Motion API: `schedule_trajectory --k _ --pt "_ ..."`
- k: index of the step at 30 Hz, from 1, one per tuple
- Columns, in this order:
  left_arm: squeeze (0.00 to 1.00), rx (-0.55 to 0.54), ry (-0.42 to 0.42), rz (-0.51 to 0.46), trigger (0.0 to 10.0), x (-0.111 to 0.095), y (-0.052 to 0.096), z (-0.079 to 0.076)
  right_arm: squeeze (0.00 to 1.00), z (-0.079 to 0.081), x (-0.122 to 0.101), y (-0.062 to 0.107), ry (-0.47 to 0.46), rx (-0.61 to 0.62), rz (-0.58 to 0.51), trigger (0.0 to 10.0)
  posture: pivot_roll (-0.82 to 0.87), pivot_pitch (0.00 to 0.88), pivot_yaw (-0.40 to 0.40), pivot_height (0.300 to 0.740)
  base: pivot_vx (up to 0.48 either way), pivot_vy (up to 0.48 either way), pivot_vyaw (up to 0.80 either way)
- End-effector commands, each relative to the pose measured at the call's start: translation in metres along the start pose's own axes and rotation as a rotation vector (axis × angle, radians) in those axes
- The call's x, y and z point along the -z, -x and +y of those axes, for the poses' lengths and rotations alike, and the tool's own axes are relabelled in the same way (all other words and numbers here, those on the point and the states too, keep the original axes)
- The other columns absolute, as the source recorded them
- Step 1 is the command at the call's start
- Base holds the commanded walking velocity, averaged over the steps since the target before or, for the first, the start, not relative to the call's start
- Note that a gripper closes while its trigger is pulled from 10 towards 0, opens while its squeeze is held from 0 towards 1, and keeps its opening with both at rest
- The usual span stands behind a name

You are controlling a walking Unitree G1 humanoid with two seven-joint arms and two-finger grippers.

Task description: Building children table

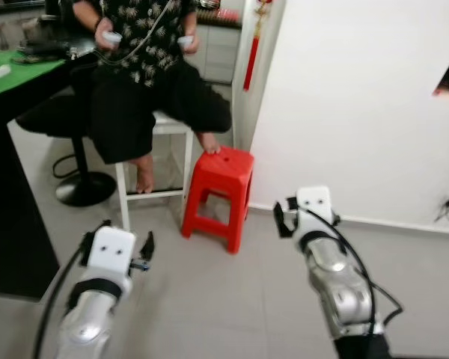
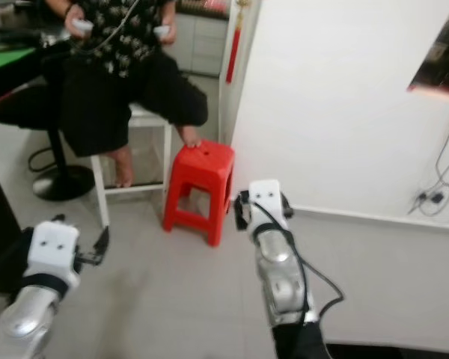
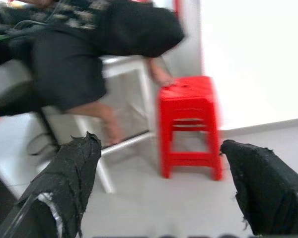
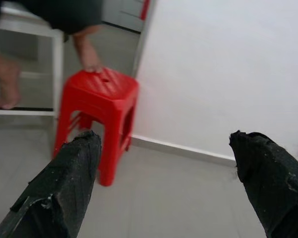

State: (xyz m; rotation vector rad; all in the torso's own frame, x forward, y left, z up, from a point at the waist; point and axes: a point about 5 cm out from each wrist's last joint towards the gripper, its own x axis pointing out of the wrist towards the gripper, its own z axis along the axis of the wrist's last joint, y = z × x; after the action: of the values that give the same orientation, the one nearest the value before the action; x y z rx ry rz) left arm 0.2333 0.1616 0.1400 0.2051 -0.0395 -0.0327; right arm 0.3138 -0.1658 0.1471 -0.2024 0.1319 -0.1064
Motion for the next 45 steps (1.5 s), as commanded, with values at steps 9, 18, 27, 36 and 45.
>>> schedule_trajectory --k 9,18,27,36,45 --pt "0.0 0.006 0.036 -0.005 10.0 -0.0032 0.0005 0.0012 0.0 0.0037 -0.0005 -0.0009 -0.019 -0.008 0.008 10.0 0.08 0.0 -0.126 0.74 0.0 0.48 0.0" --pt "0.0 0.012 0.039 -0.004 10.0 -0.0031 0.0002 0.0008 0.0 0.003 -0.0011 -0.0012 -0.02 -0.007 0.007 10.0 0.07 0.0 -0.126 0.74 0.0 0.48 0.0" --pt "0.0 0.014 0.041 -0.002 10.0 -0.0031 -0.0001 0.0013 0.0 0.0041 -0.0016 -0.0015 -0.024 -0.011 0.004 10.0 0.08 0.0 -0.124 0.74 0.0 0.48 0.0" --pt "0.0 0.018 0.042 0.001 10.0 -0.0024 0.0001 0.003 0.0 0.0069 -0.0012 -0.0012 -0.03 -0.018 0.004 10.0 0.08 0.0 -0.122 0.74 0.0 0.48 0.0" --pt "0.0 0.021 0.041 0.002 10.0 -0.0023 0.0005 0.0024 0.0 0.007 -0.0008 -0.0011 -0.032 -0.02 0.004 10.0 0.08 0.0 -0.12 0.74 0.0 0.48 0.0"
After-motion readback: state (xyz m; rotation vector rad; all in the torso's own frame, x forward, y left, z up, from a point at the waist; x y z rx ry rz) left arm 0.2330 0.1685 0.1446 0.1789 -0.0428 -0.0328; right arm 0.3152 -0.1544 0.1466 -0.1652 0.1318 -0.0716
